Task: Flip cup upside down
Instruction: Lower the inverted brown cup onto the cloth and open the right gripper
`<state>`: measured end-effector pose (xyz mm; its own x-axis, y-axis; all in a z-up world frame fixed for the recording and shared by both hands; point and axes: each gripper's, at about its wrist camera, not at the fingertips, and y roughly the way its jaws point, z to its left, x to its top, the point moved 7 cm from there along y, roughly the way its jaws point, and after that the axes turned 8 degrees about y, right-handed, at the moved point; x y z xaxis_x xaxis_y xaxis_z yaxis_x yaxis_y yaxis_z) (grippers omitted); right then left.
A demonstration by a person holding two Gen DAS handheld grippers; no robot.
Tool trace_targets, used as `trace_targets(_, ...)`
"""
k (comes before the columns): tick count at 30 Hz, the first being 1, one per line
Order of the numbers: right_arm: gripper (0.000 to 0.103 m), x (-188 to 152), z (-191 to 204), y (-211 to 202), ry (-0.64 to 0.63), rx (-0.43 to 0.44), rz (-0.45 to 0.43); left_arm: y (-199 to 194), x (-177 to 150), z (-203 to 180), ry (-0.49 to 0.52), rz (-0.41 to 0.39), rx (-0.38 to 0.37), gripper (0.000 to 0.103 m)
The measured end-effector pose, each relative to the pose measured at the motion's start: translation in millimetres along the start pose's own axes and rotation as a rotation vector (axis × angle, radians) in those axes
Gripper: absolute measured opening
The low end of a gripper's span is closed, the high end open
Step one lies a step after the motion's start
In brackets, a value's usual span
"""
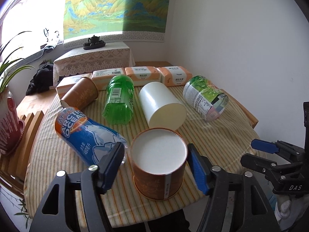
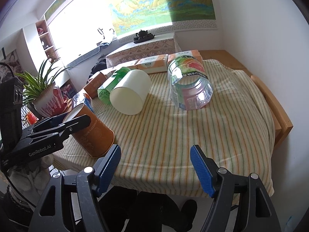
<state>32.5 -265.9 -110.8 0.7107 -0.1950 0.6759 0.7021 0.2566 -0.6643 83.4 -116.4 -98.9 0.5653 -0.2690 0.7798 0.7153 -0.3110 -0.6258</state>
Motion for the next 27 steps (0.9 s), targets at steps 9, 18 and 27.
trace_targets(9, 0.071, 0.4, 19.4, -7.3, -0.019, -0.019, -0.046, -18.9, 1.1, 2.4, 0.014, -0.042, -0.015, 0.095)
trace_targets(18, 0.078, 5.7, 37.6, -23.1, -0.034, -0.053, -0.128, -56.4, -3.5, 17.9, -0.004, -0.103, 0.007, 0.101)
trace_targets(27, 0.090, 4.9, 61.6, -31.9, -0.054, -0.059, -0.206, -92.4, -15.1, 45.3, -0.060, -0.142, 0.075, 0.102)
